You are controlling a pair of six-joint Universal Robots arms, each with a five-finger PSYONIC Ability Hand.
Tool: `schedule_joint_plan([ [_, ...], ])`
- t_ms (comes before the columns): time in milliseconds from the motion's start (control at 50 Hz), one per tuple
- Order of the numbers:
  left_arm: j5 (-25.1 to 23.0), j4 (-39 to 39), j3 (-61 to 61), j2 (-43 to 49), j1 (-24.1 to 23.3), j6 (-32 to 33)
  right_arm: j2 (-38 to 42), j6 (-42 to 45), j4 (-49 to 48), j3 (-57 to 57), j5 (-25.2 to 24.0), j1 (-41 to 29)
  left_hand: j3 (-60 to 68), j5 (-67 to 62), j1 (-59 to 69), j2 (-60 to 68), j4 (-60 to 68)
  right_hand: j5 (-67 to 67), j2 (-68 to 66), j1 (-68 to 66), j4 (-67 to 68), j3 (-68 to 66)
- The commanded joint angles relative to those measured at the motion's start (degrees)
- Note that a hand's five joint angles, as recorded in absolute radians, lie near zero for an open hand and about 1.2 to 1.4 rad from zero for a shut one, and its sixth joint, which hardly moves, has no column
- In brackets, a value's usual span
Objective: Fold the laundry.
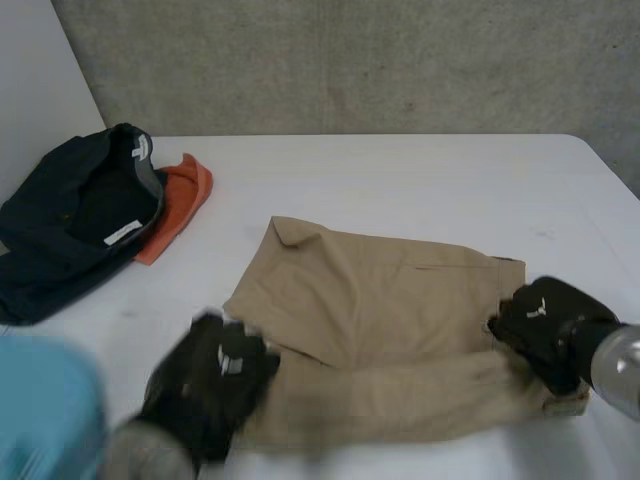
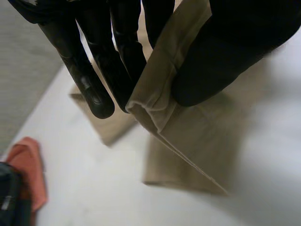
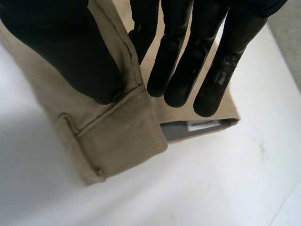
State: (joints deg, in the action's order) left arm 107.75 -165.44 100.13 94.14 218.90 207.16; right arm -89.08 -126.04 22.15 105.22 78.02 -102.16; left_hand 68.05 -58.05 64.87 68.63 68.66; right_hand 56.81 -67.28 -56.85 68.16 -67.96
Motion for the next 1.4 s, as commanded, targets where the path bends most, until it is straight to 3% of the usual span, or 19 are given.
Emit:
schedule_joint_plan([
  [20, 0.09, -15.34, -12.49, 15.09, 7.50, 3.25, 9.25, -7.02, -9.39, -7.20, 2.57, -0.76, 11.95, -11.95, 15.13, 11.37, 11.34, 13.19, -12.72, -23.15, 11.84, -12.04],
  [140, -0.35, -26.94, -24.71, 28.10, 11.46, 8.34, 17.78, -9.40, -16.07, -15.03, 7.49, -2.78, 11.95, -11.95, 15.13, 11.37, 11.34, 13.19, -12.72, -23.15, 11.84, -12.04],
  [220, -1.84, -34.94, -32.44, 36.44, 12.60, 13.87, 24.81, -9.14, -19.86, -22.15, 13.29, -4.63, 11.95, -11.95, 15.13, 11.37, 11.34, 13.19, -12.72, -23.15, 11.84, -12.04],
  [300, -6.58, -41.10, -39.56, 44.00, 13.30, 19.41, 33.50, -8.87, -20.91, -31.10, 18.73, -5.24, 11.95, -11.95, 15.13, 11.37, 11.34, 13.19, -12.72, -23.15, 11.84, -12.04],
  [360, -10.88, -43.91, -44.66, 49.46, 13.92, 21.18, 37.73, -8.87, -21.44, -35.59, 20.24, -5.86, 11.95, -11.95, 15.13, 11.37, 11.34, 13.19, -12.72, -23.15, 11.84, -12.04],
  [440, -12.65, -45.67, -49.94, 54.73, 14.27, 21.18, 43.37, -9.49, -23.02, -42.54, 21.91, -7.44, 11.95, -11.95, 15.13, 11.37, 11.34, 13.19, -12.72, -23.15, 11.84, -12.04],
  [460, -12.74, -46.20, -50.38, 55.44, 14.27, 21.01, 44.42, -9.93, -23.81, -44.12, 22.79, -7.96, 11.95, -11.95, 15.13, 11.37, 11.34, -9.06, 9.54, -0.90, -10.41, 10.21],
  [480, -12.57, -47.42, -50.47, 56.14, 14.27, 20.83, 44.43, -10.19, -24.51, -44.48, 23.32, -8.06, -21.00, 21.00, -17.82, -21.59, -21.61, -32.76, 33.24, 22.81, -34.12, 33.92],
  [500, -12.22, -48.13, -50.13, 56.24, 14.27, 21.00, 44.34, -10.45, -25.30, -44.75, 23.76, -8.14, -37.65, 37.65, -34.47, -38.23, -38.26, -56.81, 57.28, 46.85, -58.16, 57.96],
  [560, -11.95, -51.02, -47.15, 55.45, 14.19, 20.92, 42.50, -12.47, -29.96, -44.93, 24.46, -7.80, -58.05, 58.05, -54.87, -58.63, -58.66, -56.81, 57.28, 46.85, -58.16, 57.96],
  [760, -9.49, -53.76, -31.68, 42.45, 14.10, 18.99, 26.86, -18.98, -32.43, -37.03, 22.45, -7.53, -58.05, 58.05, -54.87, -58.63, -58.66, -56.81, 57.28, 46.85, -58.16, 57.96],
  [880, -8.08, -49.37, -19.20, 30.85, 14.27, 9.24, 19.31, -20.99, -20.34, -23.95, 14.46, -5.34, -58.05, 58.05, -54.87, -58.63, -58.66, -56.81, 57.28, 46.85, -58.16, 57.96],
  [960, -8.17, -44.81, -12.96, 24.08, 14.27, 0.54, 18.24, -26.07, -13.99, -17.88, 12.26, -2.53, -58.01, 58.00, -54.83, -58.59, -58.61, -56.81, 57.28, 46.85, -58.16, 57.96],
  [1040, -8.34, -39.71, -8.30, 19.51, 14.27, -7.80, 18.24, -30.23, -15.63, -11.89, 9.18, -0.85, -57.84, 57.83, -54.66, -58.42, -58.44, -56.81, 57.28, 46.85, -58.16, 57.96],
  [1160, -8.52, -37.33, -5.04, 18.18, 14.19, -11.51, 18.67, -30.50, -24.60, -5.38, 5.83, 2.66, -58.01, 58.00, -54.82, -58.59, -58.61, -49.66, 50.14, 39.70, -51.01, 50.81],
  [1260, -8.52, -37.33, -4.07, 18.44, 14.45, -11.52, 22.36, -30.32, -27.42, -5.11, 6.27, 3.01, -57.84, 57.83, -54.66, -58.42, -58.44, -44.96, 45.44, 35.00, -46.31, 46.11],
  [1340, -8.52, -37.24, -3.98, 18.62, 14.98, -11.52, 24.47, -29.97, -27.59, -5.64, 6.27, 3.28, -57.84, 57.83, -54.66, -58.42, -58.44, -33.38, 33.86, 23.42, -34.73, 34.53],
  [1400, -8.52, -37.24, -3.89, 18.62, 15.24, -11.52, 25.09, -28.83, -27.86, -5.73, 6.36, 3.46, -57.84, 57.83, -54.66, -58.42, -58.44, 4.37, -3.89, -14.33, 3.02, -3.22],
])
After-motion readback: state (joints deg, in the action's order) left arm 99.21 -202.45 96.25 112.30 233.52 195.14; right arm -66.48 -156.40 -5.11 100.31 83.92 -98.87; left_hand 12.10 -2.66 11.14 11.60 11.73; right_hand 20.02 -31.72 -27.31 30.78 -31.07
